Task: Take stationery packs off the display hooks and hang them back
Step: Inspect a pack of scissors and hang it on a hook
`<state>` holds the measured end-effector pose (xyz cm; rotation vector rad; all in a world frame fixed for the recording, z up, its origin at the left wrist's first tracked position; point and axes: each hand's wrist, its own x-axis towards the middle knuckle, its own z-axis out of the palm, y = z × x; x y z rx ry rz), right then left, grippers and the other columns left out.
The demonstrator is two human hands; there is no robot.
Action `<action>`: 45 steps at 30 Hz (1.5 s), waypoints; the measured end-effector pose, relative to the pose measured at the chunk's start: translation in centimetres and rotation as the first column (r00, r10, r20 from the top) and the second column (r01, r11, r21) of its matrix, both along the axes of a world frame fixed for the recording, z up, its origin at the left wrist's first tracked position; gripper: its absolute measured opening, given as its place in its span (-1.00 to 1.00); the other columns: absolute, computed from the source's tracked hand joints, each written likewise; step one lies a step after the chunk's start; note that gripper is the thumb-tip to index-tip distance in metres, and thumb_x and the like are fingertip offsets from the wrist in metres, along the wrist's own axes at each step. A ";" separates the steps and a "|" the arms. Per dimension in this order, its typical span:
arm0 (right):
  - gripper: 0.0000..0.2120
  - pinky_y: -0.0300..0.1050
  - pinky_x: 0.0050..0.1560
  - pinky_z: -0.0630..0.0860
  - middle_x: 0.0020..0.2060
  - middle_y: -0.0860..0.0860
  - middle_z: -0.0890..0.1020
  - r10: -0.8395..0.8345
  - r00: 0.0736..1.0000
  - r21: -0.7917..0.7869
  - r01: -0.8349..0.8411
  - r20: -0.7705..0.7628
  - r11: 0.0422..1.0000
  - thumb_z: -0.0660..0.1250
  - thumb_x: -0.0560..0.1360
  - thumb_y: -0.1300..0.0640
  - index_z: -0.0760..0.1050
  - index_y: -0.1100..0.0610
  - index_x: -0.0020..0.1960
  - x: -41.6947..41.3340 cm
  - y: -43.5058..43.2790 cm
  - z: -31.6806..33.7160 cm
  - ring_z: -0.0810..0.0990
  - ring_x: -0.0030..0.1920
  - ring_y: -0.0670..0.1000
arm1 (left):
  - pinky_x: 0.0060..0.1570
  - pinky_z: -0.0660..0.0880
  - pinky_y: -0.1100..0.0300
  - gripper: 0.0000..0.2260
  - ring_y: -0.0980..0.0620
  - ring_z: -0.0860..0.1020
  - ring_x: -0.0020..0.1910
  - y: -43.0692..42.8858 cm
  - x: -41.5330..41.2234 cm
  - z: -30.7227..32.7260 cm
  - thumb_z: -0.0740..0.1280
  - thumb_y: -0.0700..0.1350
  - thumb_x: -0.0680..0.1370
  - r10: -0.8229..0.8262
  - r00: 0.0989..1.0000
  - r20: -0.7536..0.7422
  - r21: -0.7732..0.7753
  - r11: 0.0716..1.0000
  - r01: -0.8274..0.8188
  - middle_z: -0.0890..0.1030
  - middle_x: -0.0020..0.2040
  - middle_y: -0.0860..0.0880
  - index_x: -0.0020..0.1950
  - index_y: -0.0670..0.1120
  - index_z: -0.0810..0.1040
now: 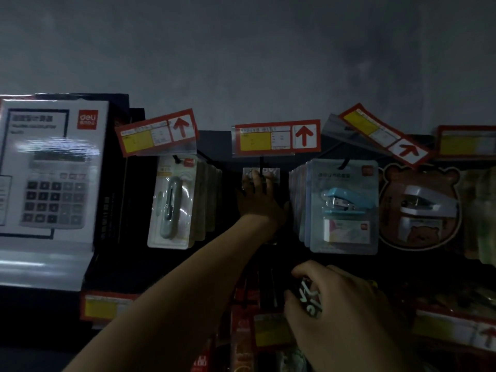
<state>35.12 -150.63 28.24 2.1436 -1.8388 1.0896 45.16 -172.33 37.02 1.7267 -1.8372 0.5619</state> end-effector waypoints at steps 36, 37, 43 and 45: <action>-0.49 -0.03 -0.17 0.40 -0.31 -0.06 0.48 0.289 0.722 -0.331 -0.088 0.629 0.940 -0.12 0.70 -0.27 0.40 -0.03 -0.20 4.1 0.5 3.1 0.49 -0.27 -0.02 | 0.05 0.61 0.09 -0.69 0.13 0.71 0.01 26.5 7.3 -8.7 0.37 0.33 0.45 -0.677 0.132 -0.724 -0.372 0.544 0.752 0.75 -0.01 0.09 -0.01 0.17 0.72; -0.54 -0.01 -0.12 0.45 -0.24 -0.05 0.53 0.273 0.711 -0.320 -0.071 0.648 0.945 -0.10 0.69 -0.27 0.41 -0.05 -0.11 4.2 0.4 3.2 0.53 -0.21 -0.02 | 0.03 0.64 0.07 -0.73 0.12 0.71 -0.02 26.7 7.2 -8.8 0.40 0.28 0.42 -0.690 0.164 -0.705 -0.371 0.556 0.744 0.75 -0.04 0.07 -0.03 0.17 0.72; -0.61 -0.07 -0.09 0.49 -0.13 -0.05 0.59 0.350 0.641 -0.332 -0.154 0.683 0.931 0.03 0.69 -0.25 0.48 -0.04 -0.04 3.8 0.9 3.1 0.57 -0.13 -0.06 | -0.04 0.70 -0.04 -0.81 -0.07 0.73 -0.10 26.5 7.6 -9.4 0.43 0.01 0.54 -0.703 0.132 -0.698 -0.458 0.581 0.673 0.75 -0.14 -0.09 -0.07 -0.09 0.76; -0.57 -0.01 0.13 0.53 0.05 -0.07 0.64 0.391 0.558 -0.300 -0.250 0.732 0.920 0.03 0.66 -0.31 0.54 -0.07 0.13 3.3 1.3 2.6 0.61 0.05 -0.06 | -0.06 0.70 0.02 -0.81 -0.07 0.74 -0.10 26.4 7.9 -9.3 0.42 -0.02 0.55 -0.686 0.099 -0.721 -0.476 0.593 0.649 0.76 -0.13 -0.09 -0.05 -0.11 0.76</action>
